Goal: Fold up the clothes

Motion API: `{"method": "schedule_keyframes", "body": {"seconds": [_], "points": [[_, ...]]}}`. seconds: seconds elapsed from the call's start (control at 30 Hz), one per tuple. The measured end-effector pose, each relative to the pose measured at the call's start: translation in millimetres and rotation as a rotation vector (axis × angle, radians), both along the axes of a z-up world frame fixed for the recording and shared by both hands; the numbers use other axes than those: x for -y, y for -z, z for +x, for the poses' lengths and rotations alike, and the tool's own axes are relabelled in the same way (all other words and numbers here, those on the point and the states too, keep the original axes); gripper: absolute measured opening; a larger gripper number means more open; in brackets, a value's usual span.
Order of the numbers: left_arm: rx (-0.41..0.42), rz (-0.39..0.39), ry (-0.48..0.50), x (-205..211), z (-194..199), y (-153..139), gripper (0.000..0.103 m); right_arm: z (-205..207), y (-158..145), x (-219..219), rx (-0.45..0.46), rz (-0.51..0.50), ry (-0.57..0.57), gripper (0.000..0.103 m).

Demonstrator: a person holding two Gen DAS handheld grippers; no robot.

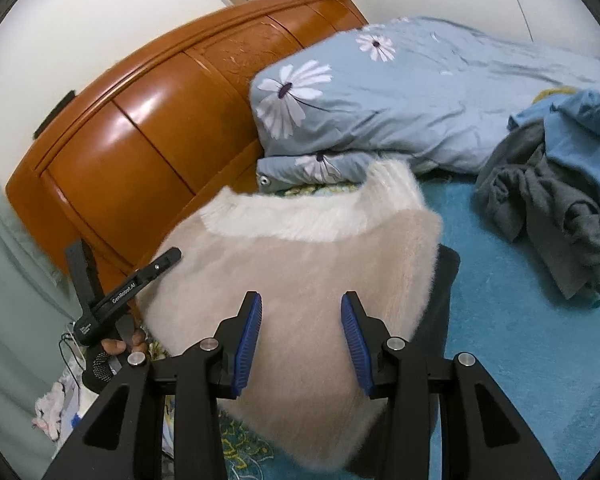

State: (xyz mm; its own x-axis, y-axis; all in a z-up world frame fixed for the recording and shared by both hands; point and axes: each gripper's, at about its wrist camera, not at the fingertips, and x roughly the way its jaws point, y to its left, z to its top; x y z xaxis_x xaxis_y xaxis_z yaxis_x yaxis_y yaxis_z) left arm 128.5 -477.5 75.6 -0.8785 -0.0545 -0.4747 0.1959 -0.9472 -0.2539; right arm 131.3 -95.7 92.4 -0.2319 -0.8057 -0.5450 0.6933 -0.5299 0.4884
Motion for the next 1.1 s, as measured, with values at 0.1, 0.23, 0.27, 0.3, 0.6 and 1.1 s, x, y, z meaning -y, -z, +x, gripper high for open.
{"method": "schedule_keyframes", "body": {"seconds": [0.1,0.23,0.27,0.3,0.6,1.1], "points": [[-0.055,-0.009,-0.018,-17.8,16.5,-8.4,0.077,13.7,-2.1,-9.8,-0.052,0.001,0.012,0.043],[-0.088,-0.008,-0.041,-45.5,41.9,-2.0,0.082,31.8,6.5,-27.8,-0.087,0.014,0.030,0.043],[-0.086,-0.021,-0.048,-52.3,46.1,0.6,0.082,36.4,9.8,-31.1,-0.093,0.023,0.033,0.043],[-0.082,-0.038,-0.056,-59.5,50.5,3.5,0.082,40.9,13.2,-34.5,-0.099,0.033,0.035,0.043],[0.029,-0.029,-0.087,-102.8,76.0,51.9,0.091,70.2,43.8,-51.1,-0.127,0.088,0.055,0.043],[0.143,0.033,-0.117,-130.8,73.8,112.9,0.103,93.8,94.6,-53.1,-0.157,0.176,0.095,0.061]]}}
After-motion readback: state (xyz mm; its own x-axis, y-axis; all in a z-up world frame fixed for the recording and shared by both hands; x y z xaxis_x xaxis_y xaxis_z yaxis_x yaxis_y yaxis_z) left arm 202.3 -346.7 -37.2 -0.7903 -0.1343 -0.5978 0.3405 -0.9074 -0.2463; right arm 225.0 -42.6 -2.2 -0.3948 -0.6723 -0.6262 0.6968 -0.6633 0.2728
